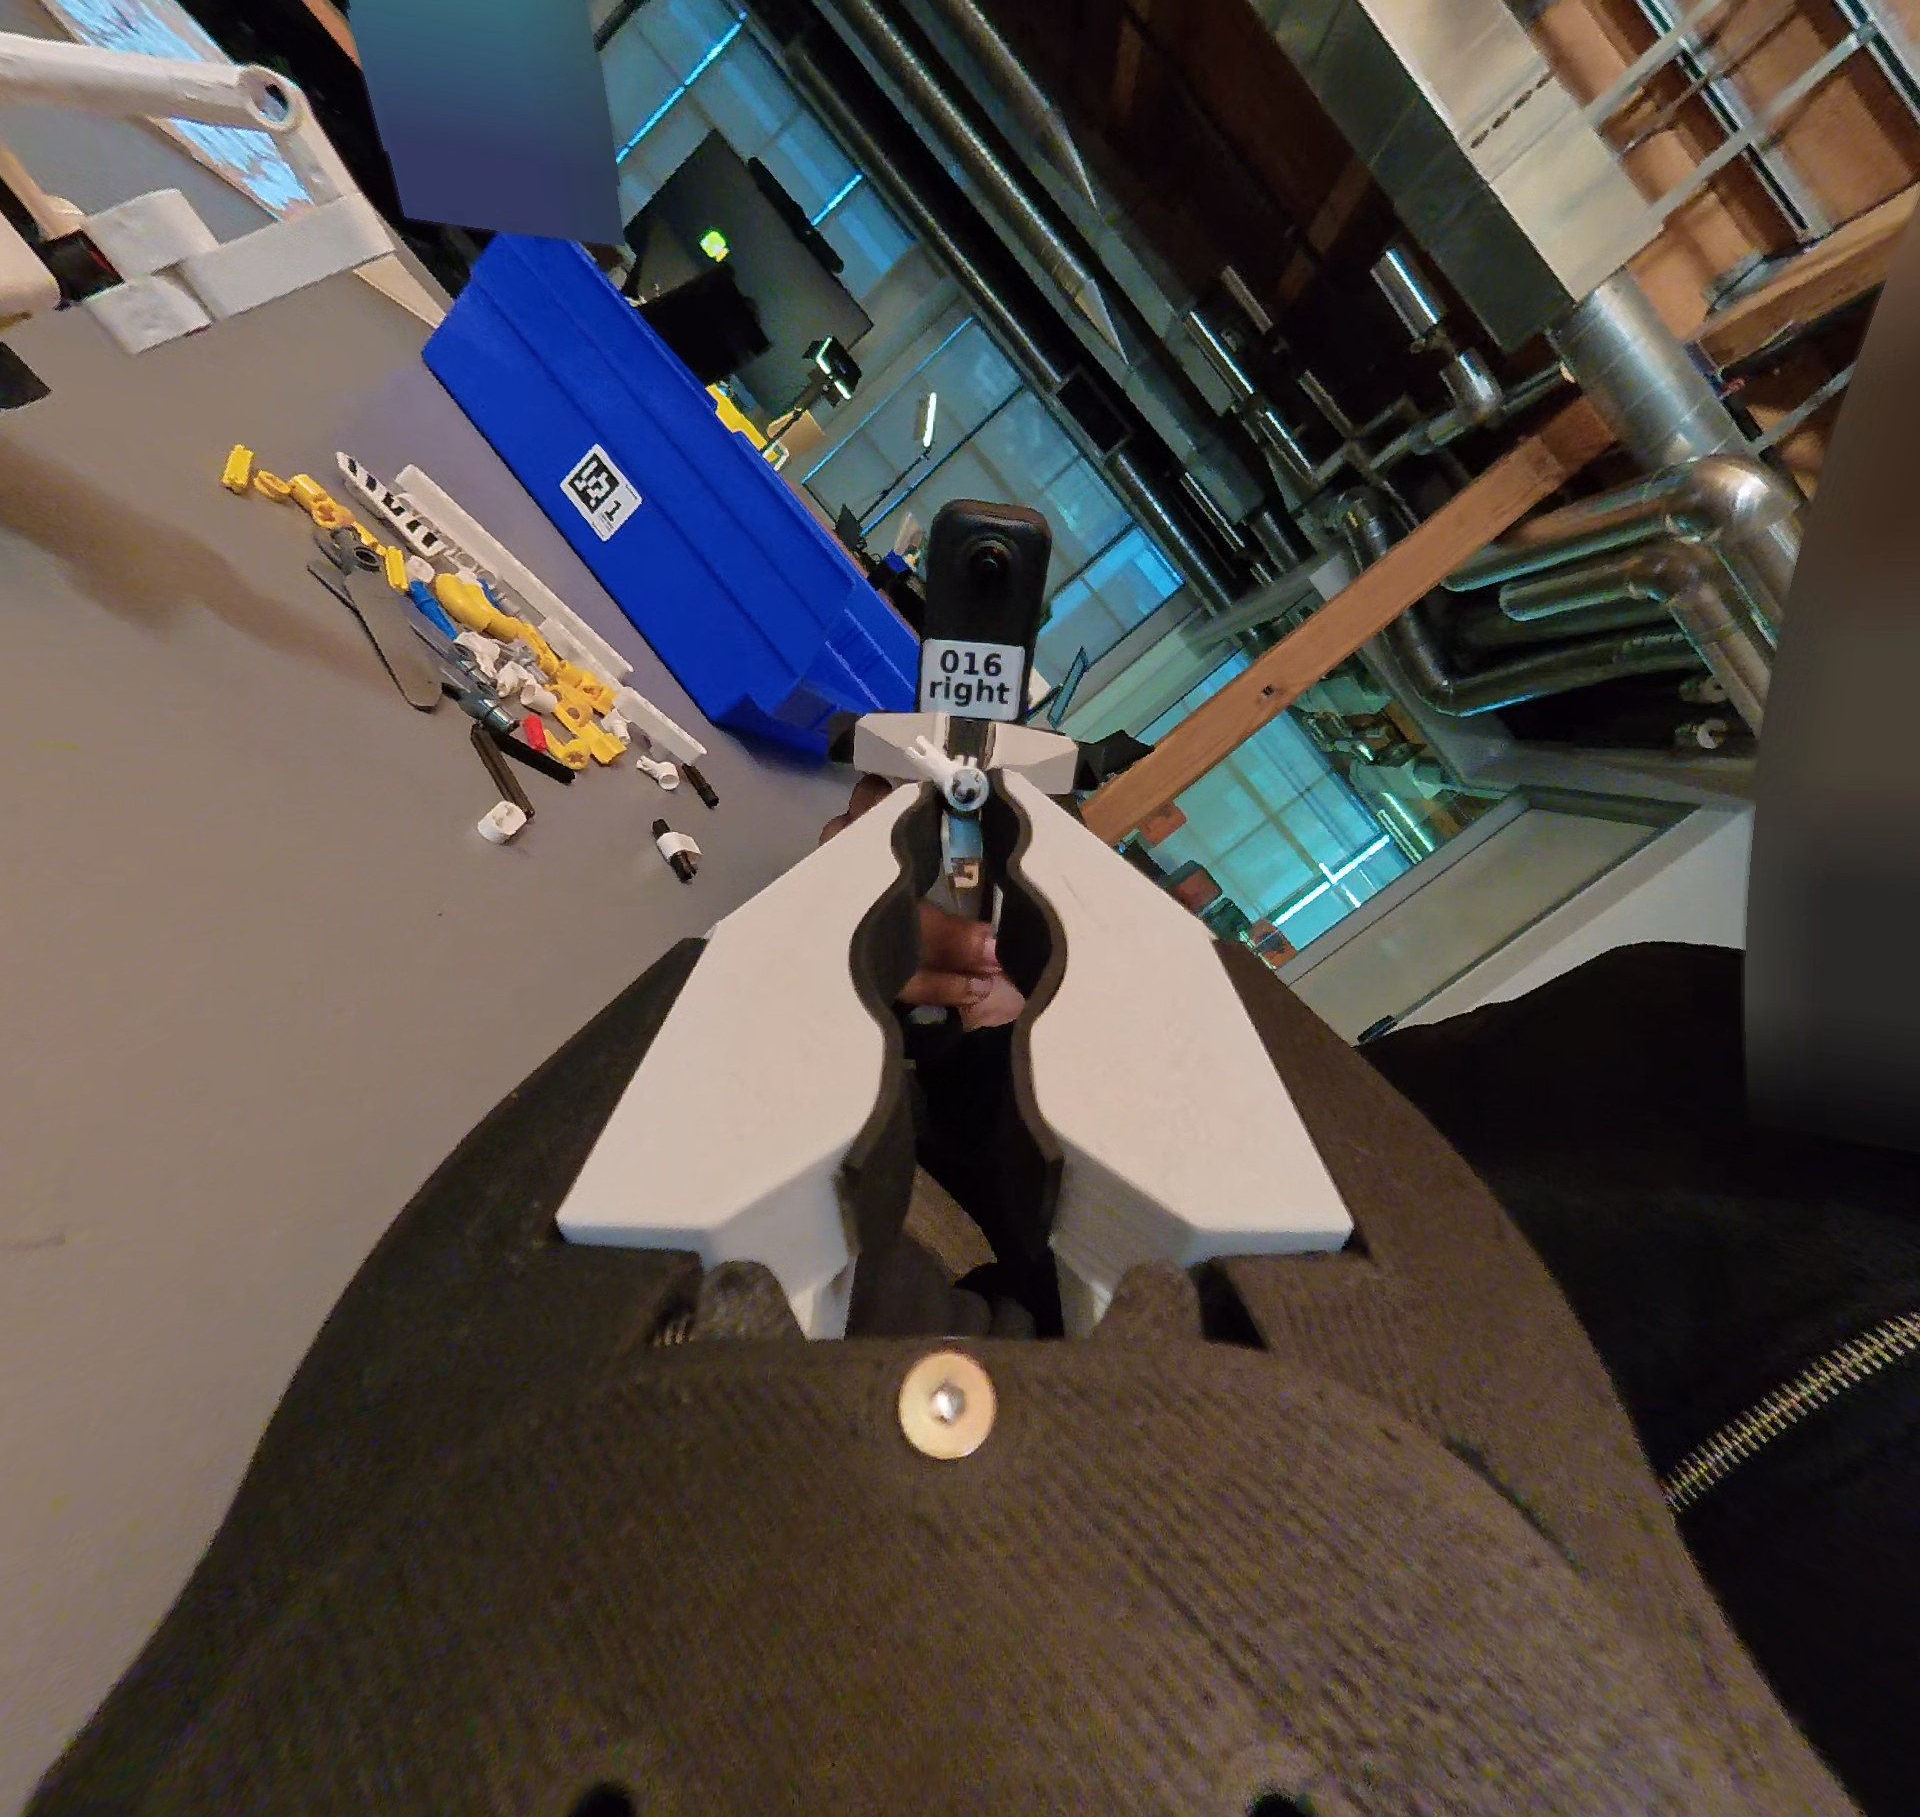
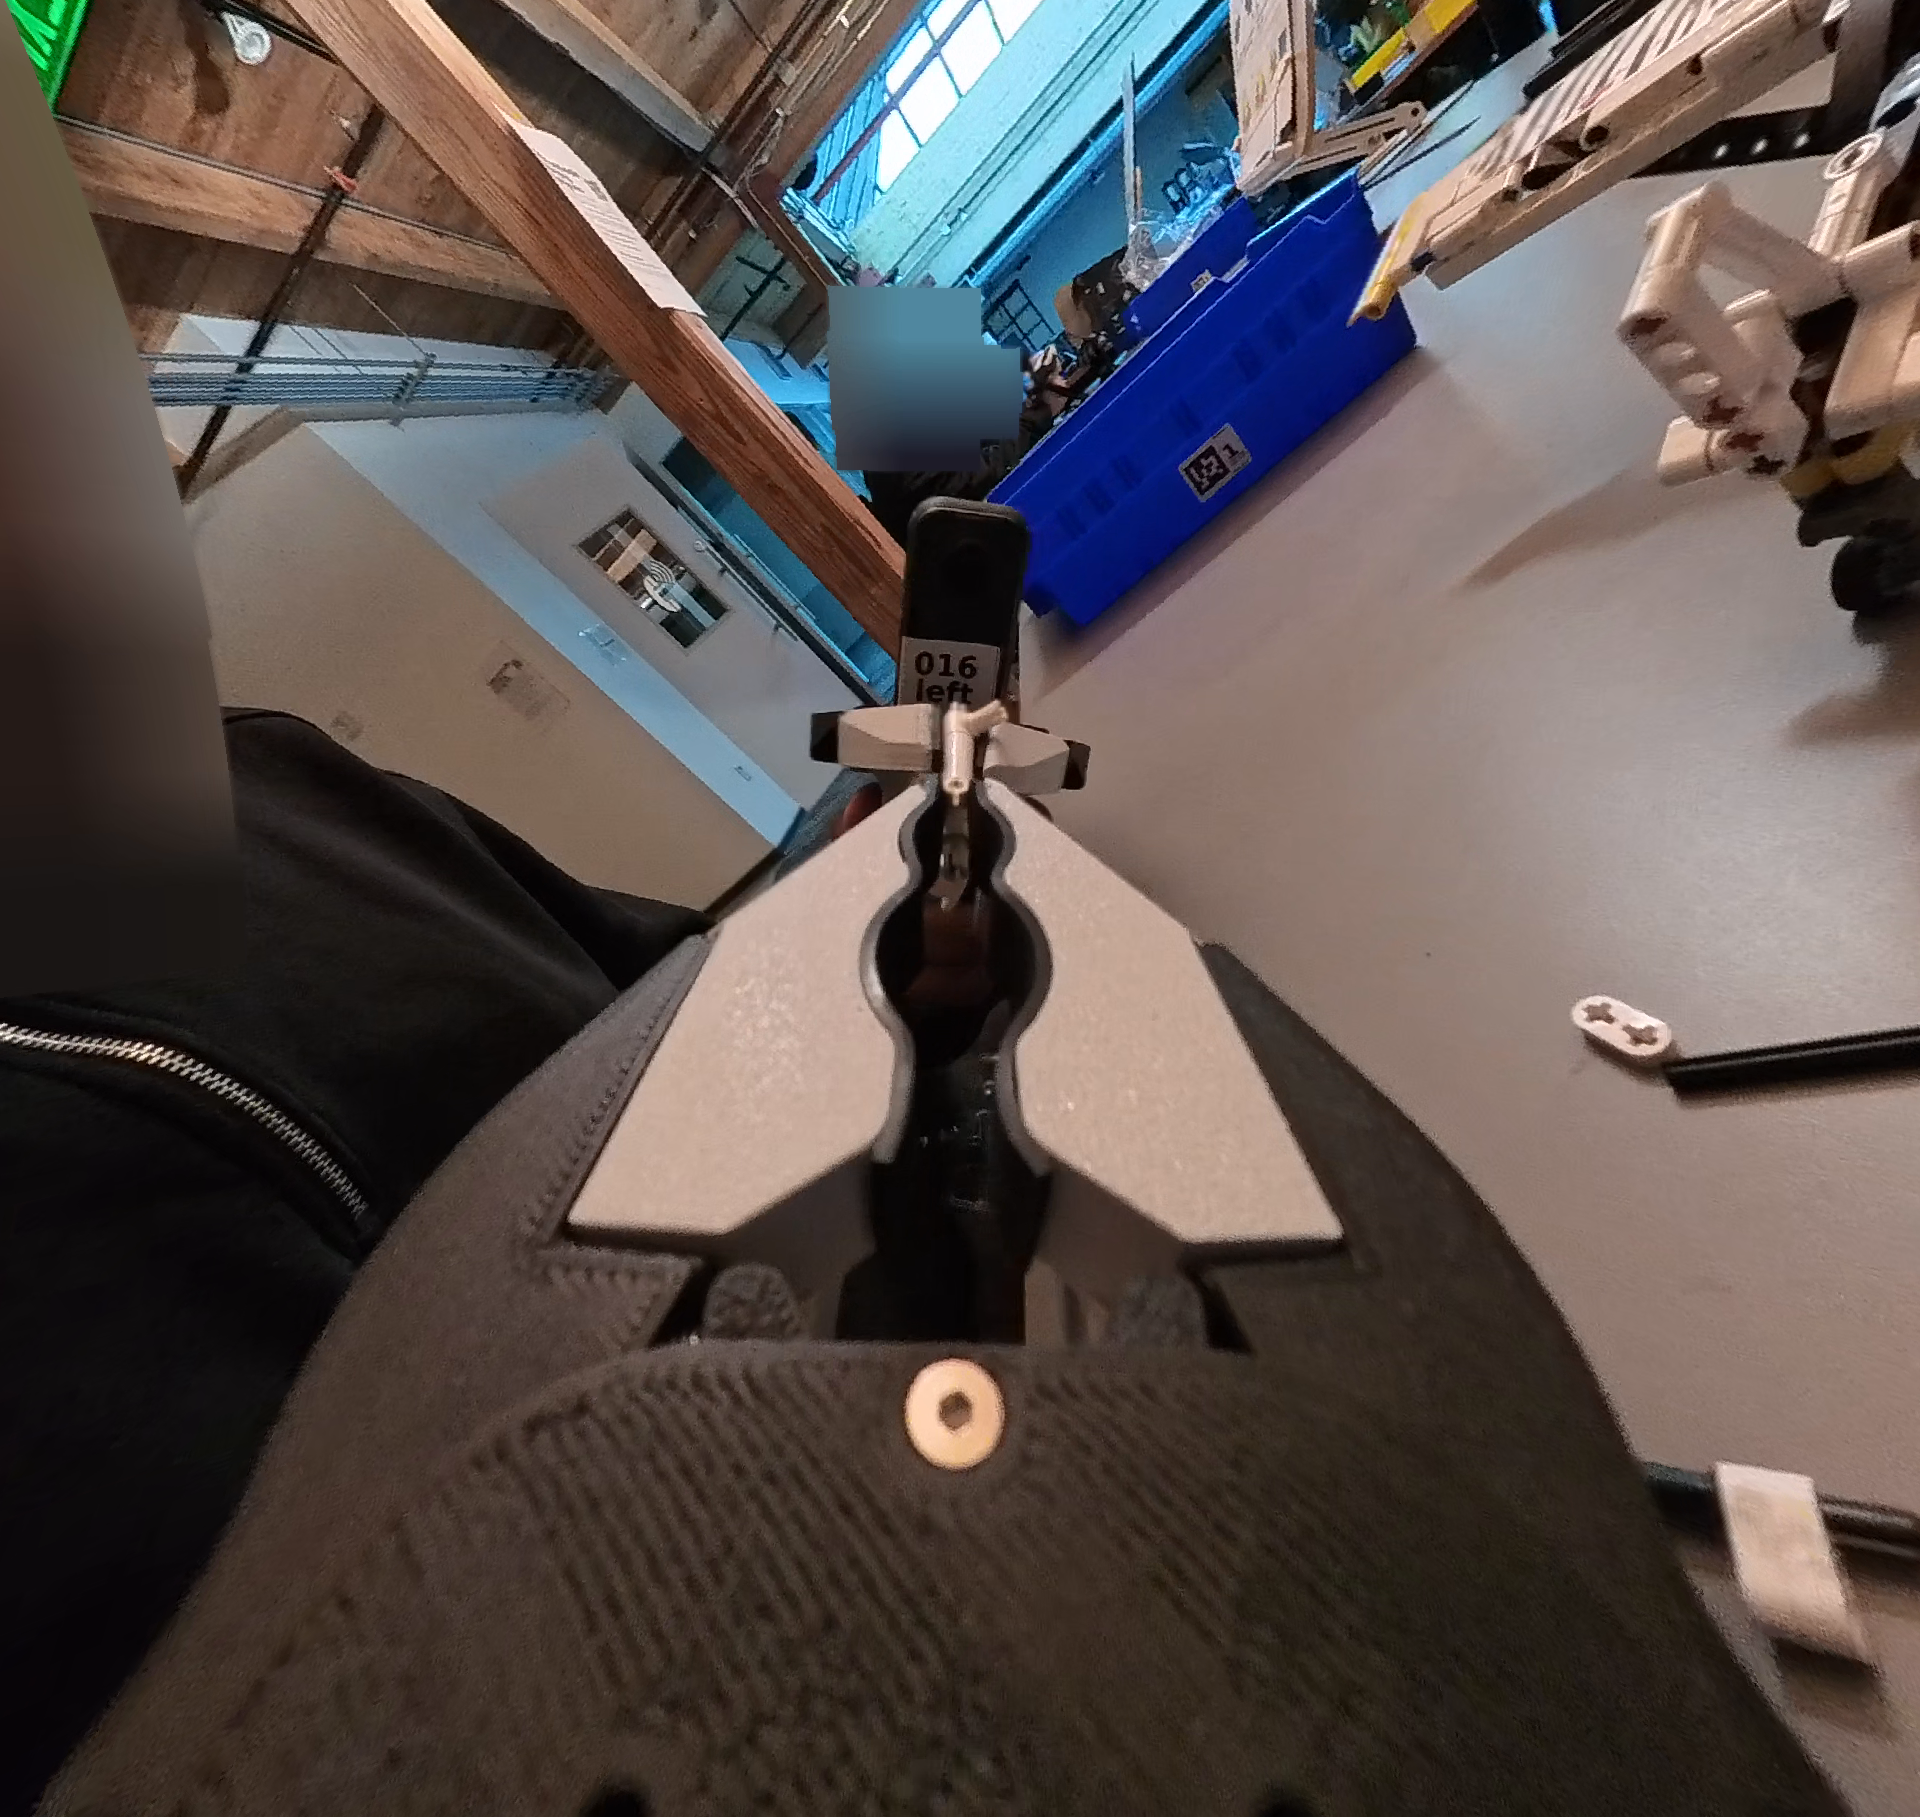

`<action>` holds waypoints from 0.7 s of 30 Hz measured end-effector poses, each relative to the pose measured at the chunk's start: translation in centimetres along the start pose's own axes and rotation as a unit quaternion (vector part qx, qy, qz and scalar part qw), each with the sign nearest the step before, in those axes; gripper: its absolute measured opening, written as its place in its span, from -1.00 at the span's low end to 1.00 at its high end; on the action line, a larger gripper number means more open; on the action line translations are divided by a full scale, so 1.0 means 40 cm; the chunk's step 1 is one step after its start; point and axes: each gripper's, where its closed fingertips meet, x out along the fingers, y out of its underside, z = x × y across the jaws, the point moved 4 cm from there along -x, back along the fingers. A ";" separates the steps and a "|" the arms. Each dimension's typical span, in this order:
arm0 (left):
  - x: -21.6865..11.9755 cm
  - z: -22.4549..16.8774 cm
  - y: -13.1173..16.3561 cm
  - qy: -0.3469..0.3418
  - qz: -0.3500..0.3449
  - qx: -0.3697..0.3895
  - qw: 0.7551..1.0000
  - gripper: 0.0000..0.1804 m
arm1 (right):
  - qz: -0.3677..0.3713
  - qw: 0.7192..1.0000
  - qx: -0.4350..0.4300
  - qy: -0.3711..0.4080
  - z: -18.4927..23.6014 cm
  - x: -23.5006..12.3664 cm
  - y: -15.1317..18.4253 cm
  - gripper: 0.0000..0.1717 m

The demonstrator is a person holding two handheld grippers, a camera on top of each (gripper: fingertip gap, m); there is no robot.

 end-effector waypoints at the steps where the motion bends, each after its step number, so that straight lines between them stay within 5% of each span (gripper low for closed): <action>1: 0.001 0.000 0.000 0.001 -0.001 -0.001 1.000 -0.97 | -0.002 1.000 0.004 -0.003 0.000 -0.001 0.000 -0.98; 21: -0.004 0.000 -0.006 0.017 -0.012 -0.030 0.999 -0.97 | 0.032 0.999 -0.027 0.006 0.012 -0.038 0.003 -0.98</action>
